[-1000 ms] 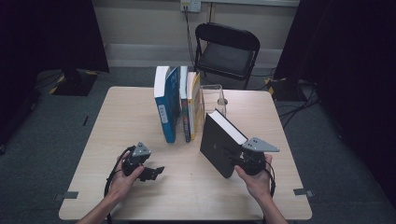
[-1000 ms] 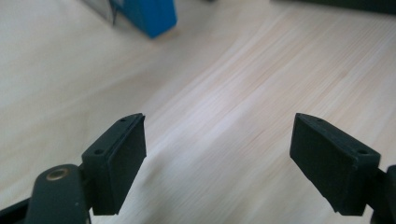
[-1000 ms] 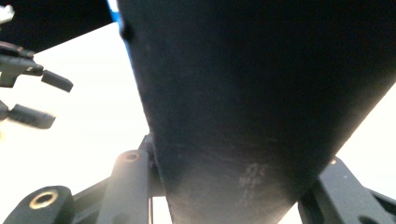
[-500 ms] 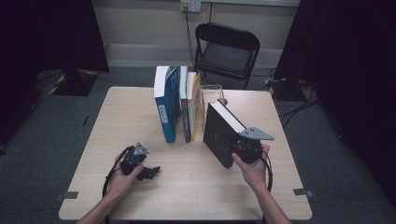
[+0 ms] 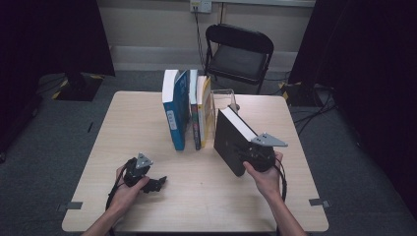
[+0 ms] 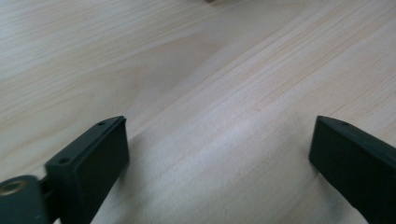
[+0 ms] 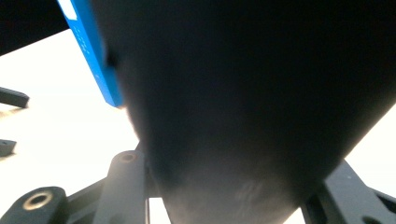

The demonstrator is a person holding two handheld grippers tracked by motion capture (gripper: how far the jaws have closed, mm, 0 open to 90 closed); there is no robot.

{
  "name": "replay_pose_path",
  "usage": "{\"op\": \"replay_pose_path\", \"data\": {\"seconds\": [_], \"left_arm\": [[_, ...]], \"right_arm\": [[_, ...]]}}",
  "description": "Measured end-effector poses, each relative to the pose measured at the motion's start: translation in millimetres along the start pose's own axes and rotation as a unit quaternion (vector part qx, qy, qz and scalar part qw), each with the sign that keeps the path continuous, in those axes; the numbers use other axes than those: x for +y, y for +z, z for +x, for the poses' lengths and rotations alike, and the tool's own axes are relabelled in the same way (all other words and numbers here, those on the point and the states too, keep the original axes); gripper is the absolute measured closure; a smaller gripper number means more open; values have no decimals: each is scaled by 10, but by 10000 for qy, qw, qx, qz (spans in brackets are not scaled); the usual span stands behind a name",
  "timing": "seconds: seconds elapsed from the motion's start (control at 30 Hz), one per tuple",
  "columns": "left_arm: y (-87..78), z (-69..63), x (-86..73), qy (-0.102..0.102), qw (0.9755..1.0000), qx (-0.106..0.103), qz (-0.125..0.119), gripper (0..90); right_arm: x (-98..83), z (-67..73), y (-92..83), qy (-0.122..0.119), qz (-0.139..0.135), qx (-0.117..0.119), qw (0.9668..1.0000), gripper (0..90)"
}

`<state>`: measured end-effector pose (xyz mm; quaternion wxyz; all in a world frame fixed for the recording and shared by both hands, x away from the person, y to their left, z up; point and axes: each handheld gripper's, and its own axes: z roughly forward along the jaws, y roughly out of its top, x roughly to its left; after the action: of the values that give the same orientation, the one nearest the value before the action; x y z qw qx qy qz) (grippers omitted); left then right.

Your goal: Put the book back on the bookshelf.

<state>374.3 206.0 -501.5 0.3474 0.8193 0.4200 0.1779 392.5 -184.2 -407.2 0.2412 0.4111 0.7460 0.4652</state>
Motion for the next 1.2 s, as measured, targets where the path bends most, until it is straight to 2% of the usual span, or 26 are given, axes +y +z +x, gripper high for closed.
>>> {"op": "replay_pose_path", "data": {"seconds": [0.1, 0.17, 0.23, 0.3, 0.37, 0.5, 0.57, 0.67, 0.73, 0.8, 0.87, 0.9, 0.93, 0.97, 1.0, 1.07, 1.1, 1.17, 1.2], "left_arm": [[9, -3, 2, -33, 10000, -5, -15, 23], [8, -2, 2, -26, 10000, -10, -5, 23], [10, -4, 2, -41, 10000, -9, -16, 22], [10, -3, 2, -37, 10000, -9, -14, 22], [10, -3, 2, -37, 10000, -11, -12, 22], [9, 2, 4, -3, 10000, -18, 6, 17], [10, 2, 4, -5, 10000, -29, 9, 16], [9, 4, 5, 10, 10000, -36, 20, 15], [14, -1, 7, -1, 10000, -39, 21, 11], [14, 1, 9, 24, 10000, -29, 29, 8], [13, 2, 10, 30, 10000, -32, 35, 7], [14, 2, 10, 29, 10000, -33, 35, 7], [14, 3, 10, 29, 10000, -39, 34, 7], [14, 3, 10, 29, 10000, -45, 36, 6], [16, 1, 10, 13, 10000, -46, 23, 6], [17, -1, 10, 0, 10000, -51, 19, 5], [17, -1, 10, 0, 10000, -50, 20, 5], [17, -1, 9, 1, 10000, -48, 20, 5], [16, -2, 9, -2, 10000, -50, 21, 5]], "right_arm": [[105, -4, -34, 82, -58, 51, 9999, 469], [203, -3, -76, 122, -77, 182, 9997, 468], [308, 2, -102, 108, 63, 144, 9998, 478], [402, -10, -118, 159, 232, 212, 9994, 472], [480, 2, -127, -1, 372, 135, 9992, 487], [662, 22, -107, -40, 854, 87, 9963, 488], [779, -7, -70, 190, 1306, 191, 9911, 474], [935, -27, 9, 172, 1883, 211, 9817, 480], [1016, -4, 68, 79, 2152, 114, 9765, 488], [1094, 10, 142, 42, 2479, 89, 9687, 490], [1164, 27, 218, -16, 2839, 59, 9588, 495], [1195, 32, 250, -74, 2947, 48, 9556, 501], [1222, 44, 275, -110, 2998, -25, 9539, 505], [1262, 56, 318, -150, 3192, -71, 9475, 507], [1262, 56, 318, -150, 3192, -71, 9475, 507], [1285, 50, 352, -152, 3329, -47, 9428, 508], [1294, 54, 363, -141, 3361, -80, 9417, 508], [1282, 60, 388, -182, 3404, -79, 9401, 508], [1274, 61, 395, -139, 3395, -39, 9405, 509]]}}
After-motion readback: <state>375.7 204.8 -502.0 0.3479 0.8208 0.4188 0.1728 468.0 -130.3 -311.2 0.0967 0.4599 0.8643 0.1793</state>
